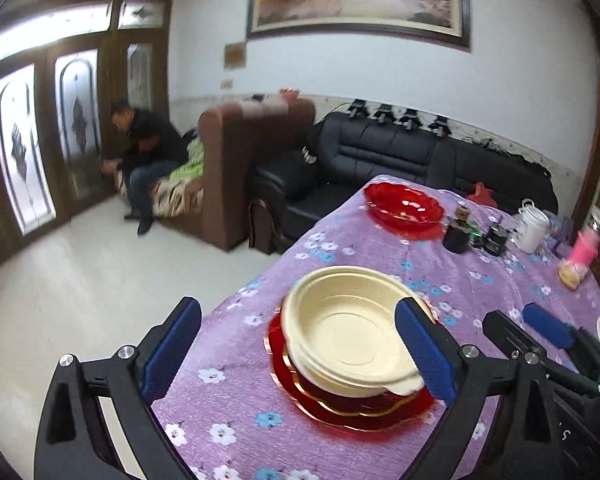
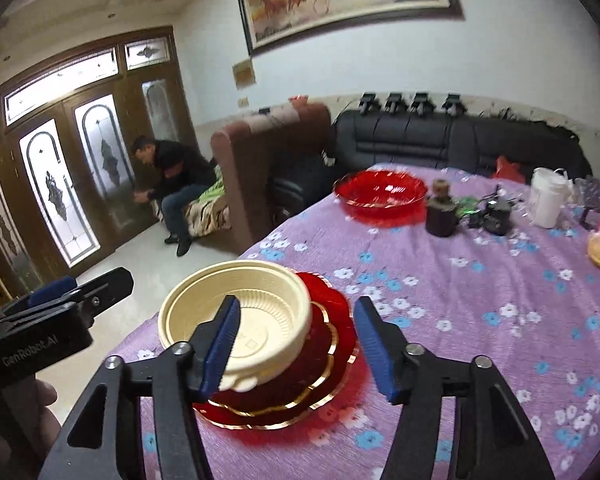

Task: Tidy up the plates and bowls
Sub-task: 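Move the right gripper to the other white bowl and grasp its rim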

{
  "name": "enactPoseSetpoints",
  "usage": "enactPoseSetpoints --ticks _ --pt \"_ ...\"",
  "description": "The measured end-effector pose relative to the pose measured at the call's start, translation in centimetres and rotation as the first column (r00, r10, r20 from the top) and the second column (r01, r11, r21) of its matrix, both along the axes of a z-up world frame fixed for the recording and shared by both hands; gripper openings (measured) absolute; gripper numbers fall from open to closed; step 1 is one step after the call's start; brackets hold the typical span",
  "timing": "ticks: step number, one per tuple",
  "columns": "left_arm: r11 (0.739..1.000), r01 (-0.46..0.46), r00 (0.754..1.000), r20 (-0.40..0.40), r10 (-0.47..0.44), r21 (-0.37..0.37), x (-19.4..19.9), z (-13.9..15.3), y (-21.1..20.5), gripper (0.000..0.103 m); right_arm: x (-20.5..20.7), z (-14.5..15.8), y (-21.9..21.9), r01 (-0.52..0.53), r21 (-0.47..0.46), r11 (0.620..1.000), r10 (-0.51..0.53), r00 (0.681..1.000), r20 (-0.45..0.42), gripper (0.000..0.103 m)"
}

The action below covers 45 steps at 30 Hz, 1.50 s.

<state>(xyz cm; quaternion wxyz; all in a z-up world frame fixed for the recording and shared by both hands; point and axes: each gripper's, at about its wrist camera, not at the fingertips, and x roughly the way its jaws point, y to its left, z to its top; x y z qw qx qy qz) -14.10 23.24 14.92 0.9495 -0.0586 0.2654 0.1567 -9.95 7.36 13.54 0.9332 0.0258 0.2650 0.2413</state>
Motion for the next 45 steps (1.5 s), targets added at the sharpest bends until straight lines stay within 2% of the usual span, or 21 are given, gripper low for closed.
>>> enactPoseSetpoints --ticks 2,4,9,12,16,20,26,45 --pt "0.999 0.026 1.000 0.000 -0.026 0.032 -0.2 0.1 -1.9 0.098 -0.8 -0.1 -1.9 0.048 0.006 0.999 -0.048 0.999 0.020 0.078" --pt "0.997 0.047 0.999 -0.002 -0.047 0.064 -0.3 0.3 -3.8 0.098 -1.0 -0.6 -3.7 0.097 0.015 0.995 -0.097 0.995 0.012 0.080" --pt "0.985 0.139 0.990 -0.026 -0.137 0.100 0.0 -0.6 -8.5 0.098 -0.8 -3.5 -9.4 0.240 0.068 0.968 -0.230 0.965 -0.128 0.080" --pt "0.971 0.199 0.979 -0.076 -0.190 0.132 0.9 -1.5 -11.2 0.098 -0.9 -4.9 -12.8 0.318 0.098 0.943 -0.295 0.936 -0.191 0.080" --pt "0.956 0.258 0.962 -0.125 -0.241 0.141 1.5 -2.4 -13.6 0.098 -1.0 -6.1 -15.8 0.372 0.126 0.920 -0.334 0.910 -0.245 0.080" --pt "0.951 0.274 0.954 -0.162 -0.251 0.142 2.0 -3.3 -15.0 0.098 -1.0 -6.9 -17.7 0.394 0.144 0.908 -0.346 0.897 -0.277 0.080" --pt "0.942 0.300 0.941 -0.205 -0.268 0.149 2.4 -4.1 -16.9 0.098 -1.2 -7.4 -19.1 0.389 0.153 0.908 -0.336 0.897 -0.286 0.080" --pt "0.913 0.389 0.897 -0.278 -0.345 0.122 3.7 -5.2 -20.1 0.098 -2.1 -7.6 -22.5 0.420 0.161 0.893 -0.357 0.880 -0.313 0.080"
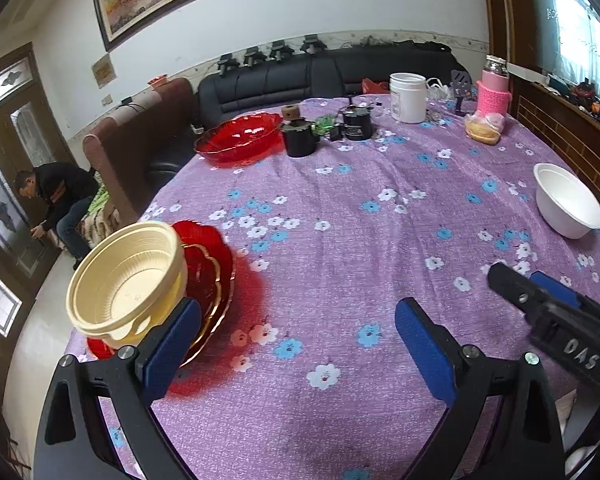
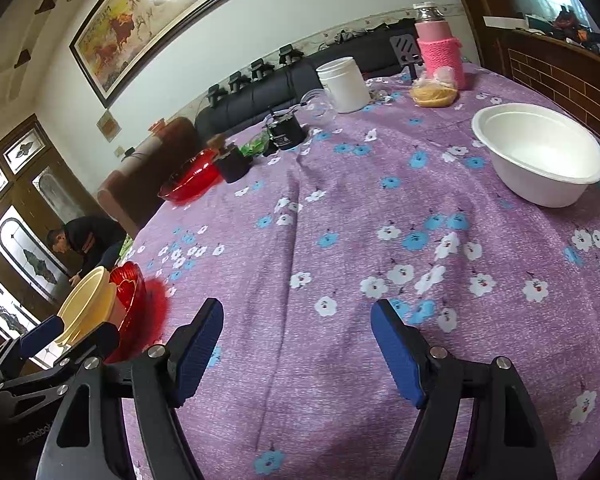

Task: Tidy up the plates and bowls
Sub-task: 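Move the right gripper to the other white bowl and grasp its rim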

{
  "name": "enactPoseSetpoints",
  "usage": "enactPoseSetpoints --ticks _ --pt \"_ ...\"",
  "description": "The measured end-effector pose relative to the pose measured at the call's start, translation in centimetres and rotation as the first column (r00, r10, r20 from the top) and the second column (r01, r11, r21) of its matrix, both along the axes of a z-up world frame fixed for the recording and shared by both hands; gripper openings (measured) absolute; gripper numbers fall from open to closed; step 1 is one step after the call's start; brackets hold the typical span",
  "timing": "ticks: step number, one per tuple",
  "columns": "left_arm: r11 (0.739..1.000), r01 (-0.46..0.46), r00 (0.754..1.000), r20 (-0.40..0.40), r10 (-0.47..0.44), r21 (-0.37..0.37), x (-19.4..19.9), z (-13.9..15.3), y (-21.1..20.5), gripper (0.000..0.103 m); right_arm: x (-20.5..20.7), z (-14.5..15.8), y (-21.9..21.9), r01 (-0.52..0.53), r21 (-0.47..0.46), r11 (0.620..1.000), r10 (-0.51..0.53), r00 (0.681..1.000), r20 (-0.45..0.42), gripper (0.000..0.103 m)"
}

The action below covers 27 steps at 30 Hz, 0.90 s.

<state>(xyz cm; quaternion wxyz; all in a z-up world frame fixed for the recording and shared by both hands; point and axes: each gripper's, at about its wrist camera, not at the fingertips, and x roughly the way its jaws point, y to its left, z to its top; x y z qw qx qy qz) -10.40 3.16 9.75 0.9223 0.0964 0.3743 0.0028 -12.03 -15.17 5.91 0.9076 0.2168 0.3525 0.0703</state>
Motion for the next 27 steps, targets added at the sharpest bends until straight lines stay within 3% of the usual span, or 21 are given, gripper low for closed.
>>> enactPoseSetpoints --ticks 7,10,14,17,21,27 --pt "0.992 0.112 0.993 -0.027 -0.114 -0.050 1.7 0.8 -2.7 0.098 -1.0 3.8 -8.1 0.108 -0.068 0.992 -0.107 0.994 0.019 0.080" --pt "0.981 0.163 0.984 -0.058 -0.170 -0.105 2.5 1.1 -4.3 0.097 -1.0 5.2 -14.5 0.302 -0.130 0.944 -0.300 0.953 0.031 0.081" --pt "0.952 0.227 0.962 -0.102 -0.252 -0.207 4.2 1.7 -7.2 0.097 0.9 4.2 -20.6 0.439 -0.123 0.890 -0.444 0.896 -0.017 0.082" --pt "0.933 0.271 0.947 -0.109 -0.303 -0.239 5.9 2.4 -9.9 0.097 2.6 2.4 -23.1 0.473 -0.096 0.876 -0.478 0.877 -0.038 0.082" --pt "0.932 0.288 0.938 -0.128 -0.321 -0.222 8.4 2.7 -13.2 0.096 2.4 0.6 -24.4 0.521 -0.029 0.853 -0.521 0.854 0.001 0.082" --pt "0.920 0.312 0.921 -0.163 -0.355 -0.238 12.9 1.7 -19.1 0.086 3.1 -0.3 -25.7 0.499 -0.020 0.866 -0.499 0.866 -0.029 0.081"
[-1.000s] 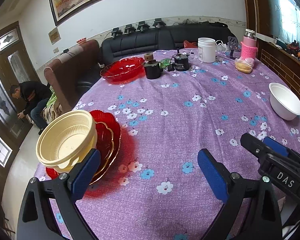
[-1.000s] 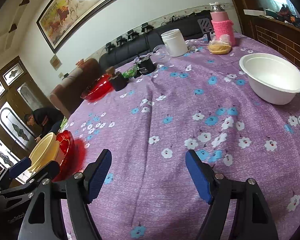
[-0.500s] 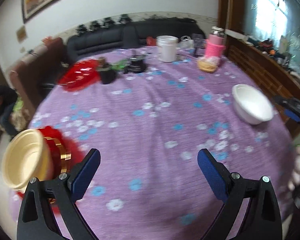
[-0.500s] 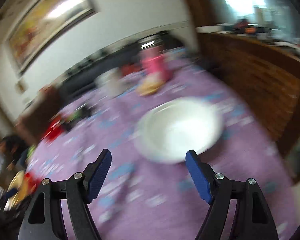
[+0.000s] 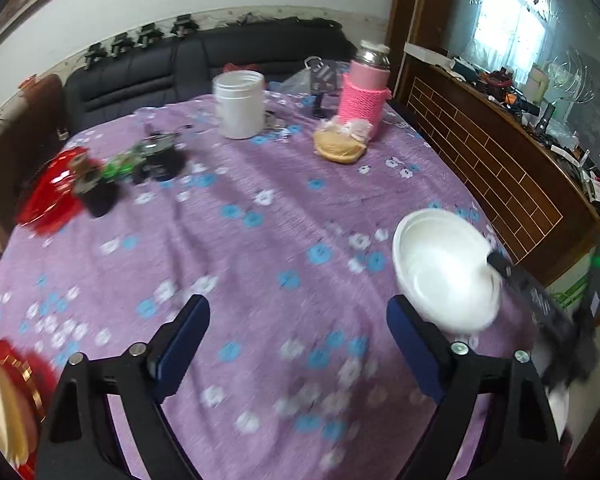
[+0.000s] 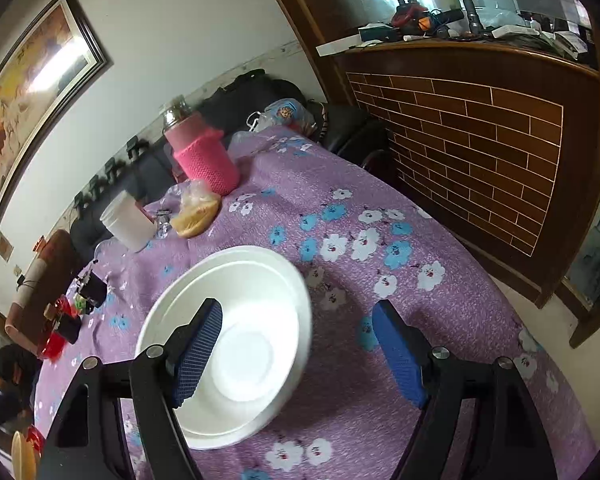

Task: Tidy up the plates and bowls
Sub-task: 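Move the right gripper to the other white bowl and grasp its rim, then carry the white bowl over the stack and lower it onto the beige bowls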

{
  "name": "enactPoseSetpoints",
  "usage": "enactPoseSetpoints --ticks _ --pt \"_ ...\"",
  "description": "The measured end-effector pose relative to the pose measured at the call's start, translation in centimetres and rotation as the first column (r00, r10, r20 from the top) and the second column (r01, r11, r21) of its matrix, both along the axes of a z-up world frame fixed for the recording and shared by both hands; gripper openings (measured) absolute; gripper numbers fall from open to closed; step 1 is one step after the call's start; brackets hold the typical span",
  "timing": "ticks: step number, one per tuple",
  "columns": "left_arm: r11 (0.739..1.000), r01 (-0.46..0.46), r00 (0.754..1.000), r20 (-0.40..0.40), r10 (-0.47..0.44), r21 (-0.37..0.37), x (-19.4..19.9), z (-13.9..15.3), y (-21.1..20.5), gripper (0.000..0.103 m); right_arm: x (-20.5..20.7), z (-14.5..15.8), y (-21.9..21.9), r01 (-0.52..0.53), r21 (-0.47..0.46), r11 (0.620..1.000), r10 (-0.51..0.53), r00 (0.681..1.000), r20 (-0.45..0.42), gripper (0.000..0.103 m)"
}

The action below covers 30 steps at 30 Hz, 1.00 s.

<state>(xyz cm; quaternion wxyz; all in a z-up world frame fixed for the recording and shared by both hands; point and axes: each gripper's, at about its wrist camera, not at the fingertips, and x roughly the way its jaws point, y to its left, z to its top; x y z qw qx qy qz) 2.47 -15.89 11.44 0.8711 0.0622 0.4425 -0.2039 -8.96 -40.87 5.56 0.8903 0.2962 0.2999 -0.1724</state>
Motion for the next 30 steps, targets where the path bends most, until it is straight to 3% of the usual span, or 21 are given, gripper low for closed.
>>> enactPoseSetpoints --ticks 4,7,9,11,12,16,17,19,24,30 --pt "1.000 0.028 0.996 -0.083 -0.029 -0.010 3.2 -2.4 -4.5 0.080 0.6 -0.5 0.2 -0.038 0.024 0.999 0.038 0.999 -0.019 0.077" --pt "0.999 0.047 0.989 -0.140 -0.045 0.012 4.7 -4.6 -7.3 0.067 0.9 -0.9 0.5 -0.043 0.010 0.999 0.043 0.998 -0.043 0.074" --pt "0.996 0.079 0.981 -0.181 -0.072 0.030 5.1 -6.1 -8.9 0.032 1.1 -1.3 0.4 -0.047 0.022 0.999 0.048 0.997 -0.057 0.073" --pt "0.993 0.114 0.969 -0.224 -0.106 0.022 5.4 -7.2 -10.3 0.017 1.3 -1.6 0.3 -0.047 0.022 0.999 0.049 0.996 -0.077 0.073" --pt "0.993 0.115 0.967 -0.232 -0.107 0.017 5.6 -7.5 -10.7 0.017 1.4 -1.8 0.3 -0.051 0.024 0.998 0.053 0.995 -0.082 0.072" --pt "0.992 0.123 0.966 -0.232 -0.113 0.031 5.3 -8.3 -11.8 0.017 1.9 -2.4 0.4 -0.079 0.043 0.996 0.083 0.992 -0.098 0.047" --pt "0.991 0.130 0.965 -0.235 -0.118 0.036 5.2 -8.5 -11.9 0.017 2.0 -2.5 0.5 -0.097 0.057 0.994 0.102 0.990 -0.097 0.034" --pt "0.990 0.135 0.963 -0.241 -0.123 0.035 4.9 -8.8 -11.7 0.017 2.2 -2.7 0.7 -0.119 0.072 0.990 0.125 0.988 -0.093 0.026" --pt "0.993 0.106 0.976 -0.198 -0.095 0.047 4.1 -8.3 -10.0 0.016 2.3 -2.3 1.7 -0.161 0.055 0.985 0.165 0.984 -0.068 0.024" --pt "0.999 0.025 0.990 -0.139 -0.021 0.026 2.5 -6.7 -4.8 0.016 2.6 -0.8 5.5 -0.304 -0.057 0.951 0.305 0.952 0.009 0.024"
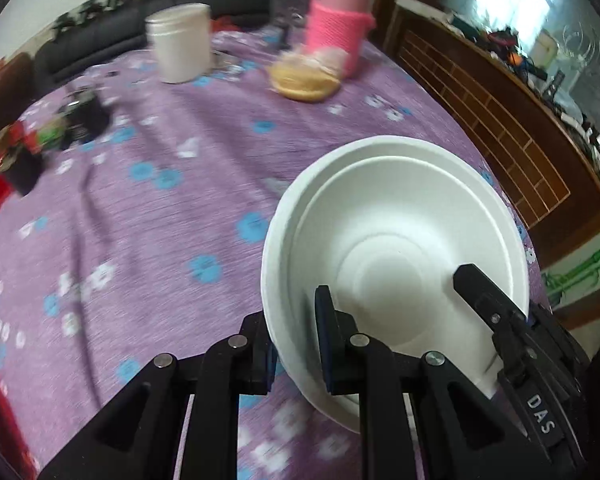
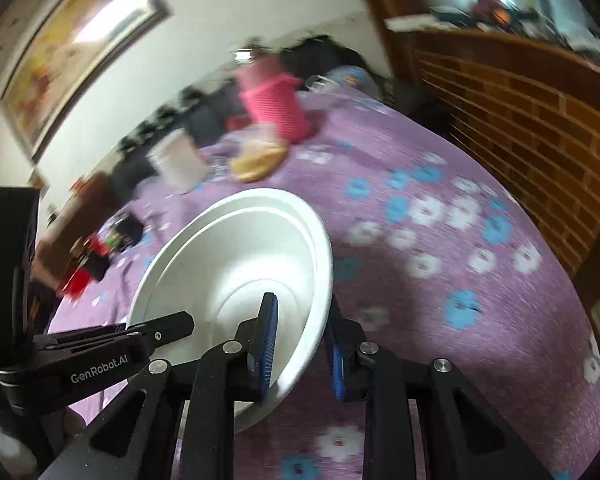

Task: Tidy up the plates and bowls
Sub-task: 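Carry the white bowl over the stack and lower it onto the beige bowls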

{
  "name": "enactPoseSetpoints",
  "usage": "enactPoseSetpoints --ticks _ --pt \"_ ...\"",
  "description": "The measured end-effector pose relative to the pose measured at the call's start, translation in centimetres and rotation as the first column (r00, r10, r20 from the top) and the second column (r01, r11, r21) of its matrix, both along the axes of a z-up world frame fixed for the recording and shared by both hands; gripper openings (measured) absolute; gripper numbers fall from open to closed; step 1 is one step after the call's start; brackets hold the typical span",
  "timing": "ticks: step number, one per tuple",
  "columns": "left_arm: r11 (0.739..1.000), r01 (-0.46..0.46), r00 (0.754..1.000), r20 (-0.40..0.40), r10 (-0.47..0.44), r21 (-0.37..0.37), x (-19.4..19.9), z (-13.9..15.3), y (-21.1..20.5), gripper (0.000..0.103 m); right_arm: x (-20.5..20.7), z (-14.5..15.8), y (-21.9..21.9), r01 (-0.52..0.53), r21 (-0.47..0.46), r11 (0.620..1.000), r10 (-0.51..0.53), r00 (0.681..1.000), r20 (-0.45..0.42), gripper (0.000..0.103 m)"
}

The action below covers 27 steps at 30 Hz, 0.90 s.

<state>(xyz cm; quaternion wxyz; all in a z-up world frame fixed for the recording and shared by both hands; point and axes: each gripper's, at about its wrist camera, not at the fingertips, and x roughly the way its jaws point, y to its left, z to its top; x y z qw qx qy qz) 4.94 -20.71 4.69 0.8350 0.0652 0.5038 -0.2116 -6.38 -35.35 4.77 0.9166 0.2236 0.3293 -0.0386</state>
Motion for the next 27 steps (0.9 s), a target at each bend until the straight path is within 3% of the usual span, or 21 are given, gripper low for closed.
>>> enactPoseSetpoints --ticks 4,10,16,21,27 --pt "0.999 -0.049 0.998 0.027 0.049 -0.017 -1.9 1.4 4.2 0.016 -0.2 0.5 3.4 -0.111 -0.025 0.994 0.112 0.993 0.039 0.024" --pt "0.991 -0.131 0.987 0.091 0.133 -0.034 -4.5 4.2 11.3 0.016 0.1 2.3 9.8 -0.228 0.042 0.973 0.227 0.974 0.011 0.024" --pt "0.965 -0.245 0.960 0.113 0.255 -0.095 -6.9 6.8 20.5 0.016 0.4 6.1 18.4 -0.355 -0.041 0.934 0.356 0.934 0.023 0.024" --pt "0.923 -0.357 0.919 0.125 0.375 -0.142 -9.0 8.5 29.3 0.016 1.1 8.4 26.3 -0.468 -0.096 0.878 0.473 0.881 0.030 0.025" --pt "0.857 -0.497 0.842 0.163 0.514 -0.131 -10.9 9.6 38.6 0.017 2.1 9.3 36.7 -0.601 -0.133 0.788 0.607 0.795 0.007 0.025"
